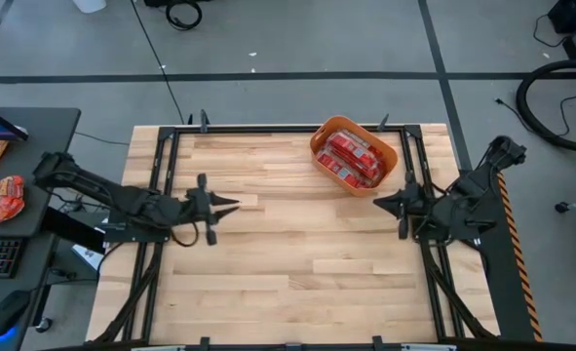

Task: Sort popcorn bags into baskets
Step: Return to Home Position

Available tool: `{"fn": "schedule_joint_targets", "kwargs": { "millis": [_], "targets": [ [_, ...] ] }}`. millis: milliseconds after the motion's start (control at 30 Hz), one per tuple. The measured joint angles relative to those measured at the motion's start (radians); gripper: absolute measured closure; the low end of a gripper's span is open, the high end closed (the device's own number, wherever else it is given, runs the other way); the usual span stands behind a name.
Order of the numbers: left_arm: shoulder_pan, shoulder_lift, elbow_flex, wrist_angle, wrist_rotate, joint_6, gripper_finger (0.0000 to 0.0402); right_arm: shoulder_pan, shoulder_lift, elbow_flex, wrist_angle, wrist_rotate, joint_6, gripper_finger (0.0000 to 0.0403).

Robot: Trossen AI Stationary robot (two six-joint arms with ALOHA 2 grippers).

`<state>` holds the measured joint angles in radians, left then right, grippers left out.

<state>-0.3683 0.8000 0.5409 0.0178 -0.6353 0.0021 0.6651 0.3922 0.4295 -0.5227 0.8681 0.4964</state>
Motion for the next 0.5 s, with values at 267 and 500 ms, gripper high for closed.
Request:
{"fn": "schedule_joint_targets", "kwargs": {
  "millis": [267, 500],
  "targets": [
    [0.001, -0.301, -0.194, 0.066, -0.007, -0.057, 0.0336, 0.0, -0.215, -0.095, 0.067, 0.023, -0.072, 0.0391],
    [0.002, -0.525, -0.313, 0.091, -0.019, -0.054, 0.0336, 0.0, -0.392, -0.118, 0.09, 0.038, -0.128, 0.0391]
  ]
}}
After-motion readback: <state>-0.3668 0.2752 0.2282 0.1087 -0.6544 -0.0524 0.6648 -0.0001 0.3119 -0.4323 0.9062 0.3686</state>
